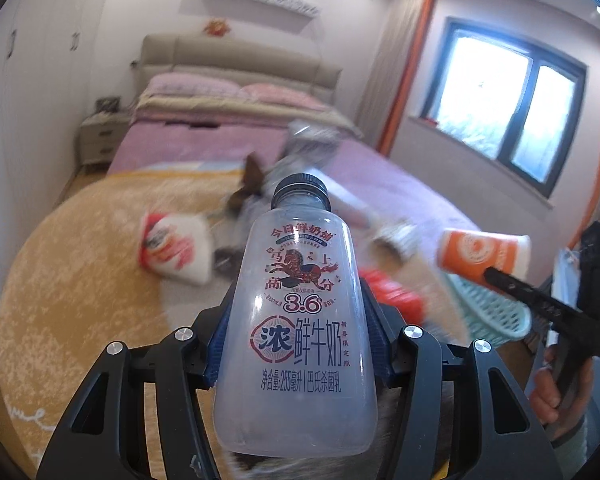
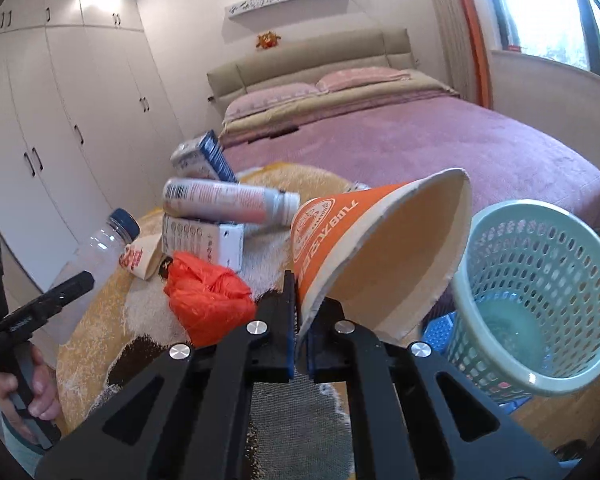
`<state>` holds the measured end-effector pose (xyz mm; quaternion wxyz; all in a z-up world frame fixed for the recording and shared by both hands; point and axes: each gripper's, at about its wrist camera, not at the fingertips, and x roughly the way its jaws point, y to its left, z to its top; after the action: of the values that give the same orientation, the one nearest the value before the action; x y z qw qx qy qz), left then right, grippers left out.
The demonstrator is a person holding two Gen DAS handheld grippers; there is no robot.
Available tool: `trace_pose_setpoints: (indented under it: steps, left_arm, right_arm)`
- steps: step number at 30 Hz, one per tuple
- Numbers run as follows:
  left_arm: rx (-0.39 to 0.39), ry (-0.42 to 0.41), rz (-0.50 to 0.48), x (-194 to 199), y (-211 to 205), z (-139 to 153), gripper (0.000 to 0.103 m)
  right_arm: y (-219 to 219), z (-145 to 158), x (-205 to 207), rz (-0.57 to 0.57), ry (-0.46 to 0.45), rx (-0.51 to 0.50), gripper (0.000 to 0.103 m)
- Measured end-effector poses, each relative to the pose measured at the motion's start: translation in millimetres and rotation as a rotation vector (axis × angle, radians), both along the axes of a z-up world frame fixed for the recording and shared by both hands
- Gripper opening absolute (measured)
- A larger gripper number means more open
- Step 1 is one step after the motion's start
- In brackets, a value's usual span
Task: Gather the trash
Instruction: 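Drop the orange cup and milk bottle into the teal basket with both tools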
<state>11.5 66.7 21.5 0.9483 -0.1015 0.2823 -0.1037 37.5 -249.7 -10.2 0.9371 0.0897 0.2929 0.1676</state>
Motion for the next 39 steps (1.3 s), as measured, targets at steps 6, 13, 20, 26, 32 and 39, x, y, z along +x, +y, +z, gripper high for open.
trace_pose_setpoints:
  steps: [6,13,20,26,32,39]
  left_arm:
    - [0.012,-0.060,-0.142,15.3,-62.2,23.1,0.053]
    - [0.064,-0.073,-0.330,47.1,-162.0,29.2,0.053]
    - [0.061,0.019,-0.491,91.5,-257.0,13.8,0.053]
    - [0.078,0.151,-0.535,136.5,-320.5,-22.7,0.053]
    - [0.061,0.232,-0.537,155.4,-339.0,-44.5,0.054]
    - [0.045,0.276,-0.527,159.7,-339.2,-57.0,0.054]
  right_arm:
    - [-42.3,13.3,-6.2,-0.107,-0.044,-0.009,0.003]
    - [-107.8,14.8,-0.3,-0.271,-0.015,0.002,0.003]
    - [-168.0,-17.6,31.0,-0.414,0.172,0.023,0.003]
    - [-199.2,-52.0,51.0,-0.455,0.306,0.068,0.003]
    - [-207.4,-60.6,50.7,-0.422,0.339,0.081,0.011]
    - [-218.7,-53.2,36.9,-0.427,0.328,0.123,0.031]
